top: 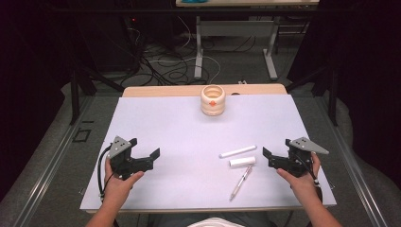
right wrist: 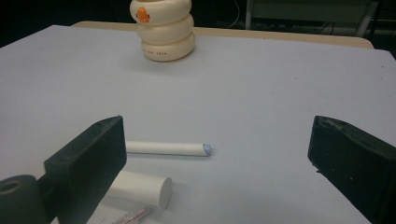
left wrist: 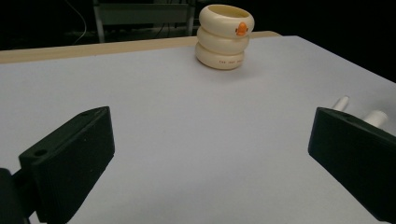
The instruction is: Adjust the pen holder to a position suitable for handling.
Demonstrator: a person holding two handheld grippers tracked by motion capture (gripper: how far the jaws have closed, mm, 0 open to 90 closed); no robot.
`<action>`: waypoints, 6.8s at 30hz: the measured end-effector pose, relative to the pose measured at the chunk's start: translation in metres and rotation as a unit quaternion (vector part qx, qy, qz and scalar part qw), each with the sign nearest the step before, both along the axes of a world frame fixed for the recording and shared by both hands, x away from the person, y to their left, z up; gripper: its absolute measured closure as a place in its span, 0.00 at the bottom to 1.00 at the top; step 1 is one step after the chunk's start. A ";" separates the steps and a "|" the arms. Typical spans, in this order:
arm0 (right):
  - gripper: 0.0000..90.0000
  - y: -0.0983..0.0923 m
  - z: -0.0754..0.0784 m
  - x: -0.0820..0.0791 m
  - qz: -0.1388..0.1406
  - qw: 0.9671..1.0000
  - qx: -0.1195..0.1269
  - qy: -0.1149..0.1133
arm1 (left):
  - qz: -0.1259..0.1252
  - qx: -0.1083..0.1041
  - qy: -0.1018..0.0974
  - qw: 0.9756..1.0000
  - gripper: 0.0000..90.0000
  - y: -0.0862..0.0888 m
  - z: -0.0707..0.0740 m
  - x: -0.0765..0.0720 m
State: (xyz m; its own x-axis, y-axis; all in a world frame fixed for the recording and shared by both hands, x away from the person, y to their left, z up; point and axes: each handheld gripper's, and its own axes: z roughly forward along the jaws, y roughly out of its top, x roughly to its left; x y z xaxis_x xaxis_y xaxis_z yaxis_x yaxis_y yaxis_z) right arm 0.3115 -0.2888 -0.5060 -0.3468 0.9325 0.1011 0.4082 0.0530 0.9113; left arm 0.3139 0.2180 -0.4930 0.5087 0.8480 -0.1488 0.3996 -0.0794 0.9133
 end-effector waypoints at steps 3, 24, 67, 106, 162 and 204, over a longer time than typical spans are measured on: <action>0.05 -0.001 -0.001 0.001 0.003 1.000 -0.011 0.007 | 0.001 -0.005 0.002 1.000 0.00 0.001 -0.001 0.000; 0.18 0.022 0.012 0.011 0.073 0.993 -0.089 0.002 | 0.033 -0.006 0.007 0.999 0.00 0.008 0.000 0.001; 0.35 0.128 0.093 0.134 0.204 0.938 -0.279 0.007 | 0.026 0.007 0.030 0.999 0.00 0.006 -0.007 0.005; 0.44 0.180 0.044 0.234 0.226 0.944 -0.236 0.056 | 0.026 -0.001 0.040 0.999 0.00 0.010 -0.010 0.006; 0.84 0.192 0.026 0.237 0.300 0.897 -0.313 0.084 | 0.020 -0.002 0.059 0.998 0.01 0.009 -0.014 0.007; 0.85 0.210 0.050 0.132 0.375 0.867 -0.285 0.162 | 0.025 0.007 0.070 0.997 0.01 0.006 -0.017 0.009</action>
State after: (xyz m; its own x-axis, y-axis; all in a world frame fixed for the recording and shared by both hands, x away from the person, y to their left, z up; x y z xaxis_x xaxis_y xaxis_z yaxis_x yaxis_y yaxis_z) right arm 0.4435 -0.0789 -0.4559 -0.9172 0.3868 -0.0954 0.2939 0.8186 0.4934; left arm 0.3227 0.2238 -0.5099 0.4413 0.8740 -0.2032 0.5275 -0.0694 0.8467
